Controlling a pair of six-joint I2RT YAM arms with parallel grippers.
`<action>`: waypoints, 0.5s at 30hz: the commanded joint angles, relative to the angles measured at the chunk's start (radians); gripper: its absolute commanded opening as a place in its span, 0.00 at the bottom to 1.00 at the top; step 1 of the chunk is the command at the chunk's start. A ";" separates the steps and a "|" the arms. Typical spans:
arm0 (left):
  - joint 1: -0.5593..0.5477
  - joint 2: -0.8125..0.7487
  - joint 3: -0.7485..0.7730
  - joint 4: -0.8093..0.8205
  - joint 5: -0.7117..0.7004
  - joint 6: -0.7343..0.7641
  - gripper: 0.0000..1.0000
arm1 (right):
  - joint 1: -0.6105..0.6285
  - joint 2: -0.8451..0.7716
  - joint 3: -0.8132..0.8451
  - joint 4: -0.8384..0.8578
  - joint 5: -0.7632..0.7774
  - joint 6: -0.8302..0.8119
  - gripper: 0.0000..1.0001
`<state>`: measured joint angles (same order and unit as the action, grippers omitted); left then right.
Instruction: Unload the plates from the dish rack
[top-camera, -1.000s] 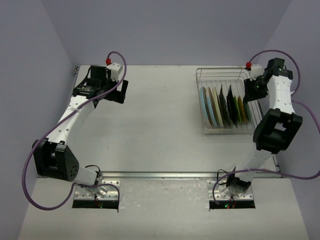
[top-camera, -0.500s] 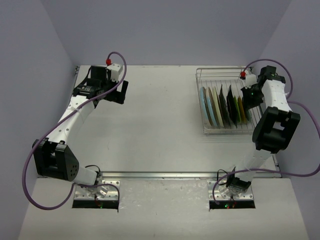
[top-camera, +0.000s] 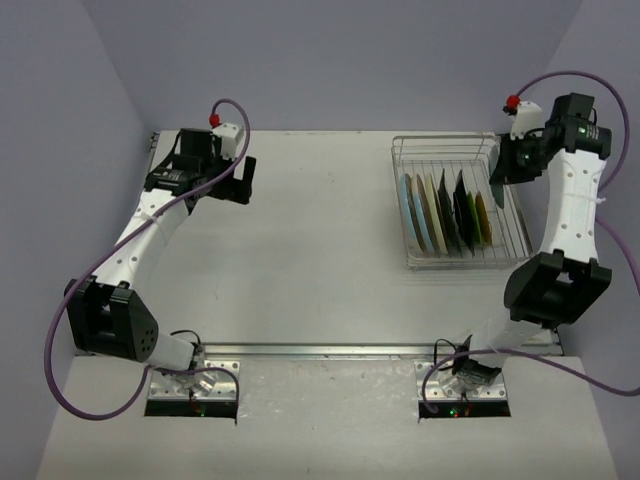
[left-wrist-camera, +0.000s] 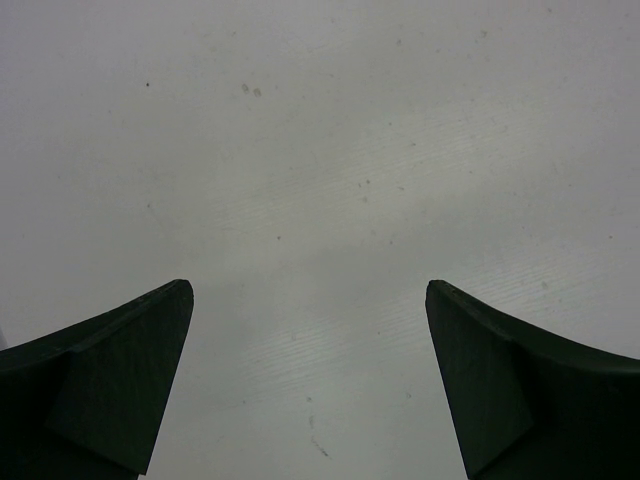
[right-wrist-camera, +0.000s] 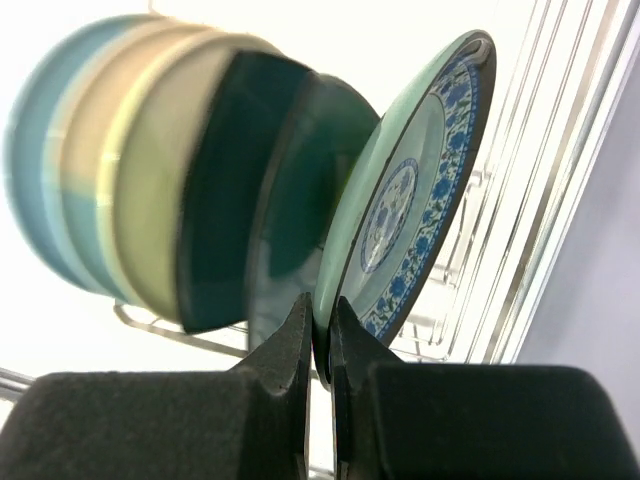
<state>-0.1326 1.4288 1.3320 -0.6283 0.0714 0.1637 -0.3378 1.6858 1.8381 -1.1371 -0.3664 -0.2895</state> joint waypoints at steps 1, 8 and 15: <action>-0.013 -0.015 0.078 0.079 0.120 -0.071 1.00 | 0.077 -0.129 -0.029 0.101 -0.108 -0.092 0.00; -0.013 0.027 0.268 0.067 0.417 -0.152 0.99 | 0.522 -0.269 -0.250 0.390 0.143 -0.413 0.00; 0.002 0.149 0.443 -0.060 0.659 -0.235 0.87 | 0.842 -0.379 -0.542 0.818 0.340 -0.694 0.00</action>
<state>-0.1323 1.5124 1.7076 -0.6287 0.4871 -0.0002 0.3845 1.4067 1.4297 -0.6683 -0.1848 -0.7251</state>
